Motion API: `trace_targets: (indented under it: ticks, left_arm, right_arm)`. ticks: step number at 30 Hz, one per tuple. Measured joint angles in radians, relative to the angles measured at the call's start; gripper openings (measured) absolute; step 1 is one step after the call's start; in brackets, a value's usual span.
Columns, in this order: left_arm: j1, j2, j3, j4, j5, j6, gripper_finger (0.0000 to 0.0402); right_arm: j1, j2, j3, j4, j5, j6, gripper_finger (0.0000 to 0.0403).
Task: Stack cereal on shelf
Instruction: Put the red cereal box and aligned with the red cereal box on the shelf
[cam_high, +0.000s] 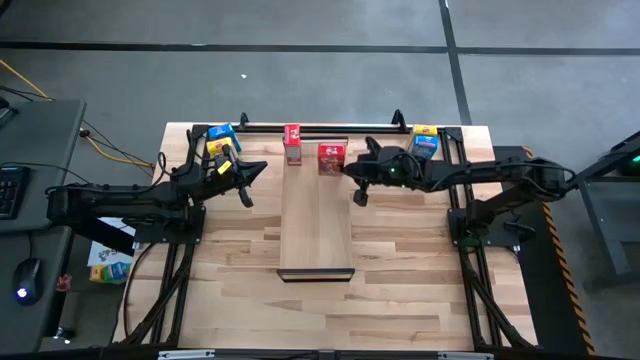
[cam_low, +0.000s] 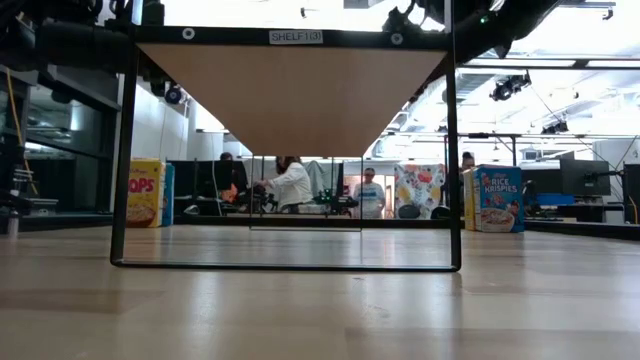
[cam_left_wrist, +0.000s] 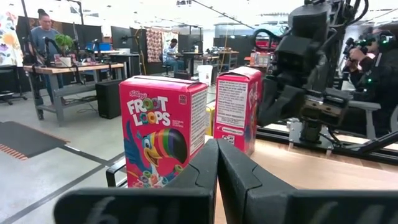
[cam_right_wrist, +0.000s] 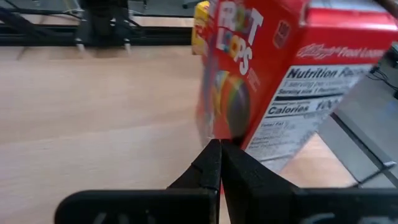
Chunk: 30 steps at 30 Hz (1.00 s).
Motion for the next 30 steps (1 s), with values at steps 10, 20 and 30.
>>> trace_targets:
  ticks: [10,20,30]
  left_arm:
    - [0.000,0.000,0.000,0.000,0.000,0.002,0.0000]
    - [0.000,0.000,0.000,0.001,0.000,0.026,0.0000]
    - [0.000,0.000,0.000,0.005,-0.007,0.026,0.0000]
  right_arm:
    - [-0.047,0.000,0.000,0.008,-0.001,0.000,0.0000]
    - [-0.107,0.008,0.000,0.050,-0.002,0.000,0.0000]
    - [-0.130,0.067,0.002,0.156,-0.043,0.026,0.0000]
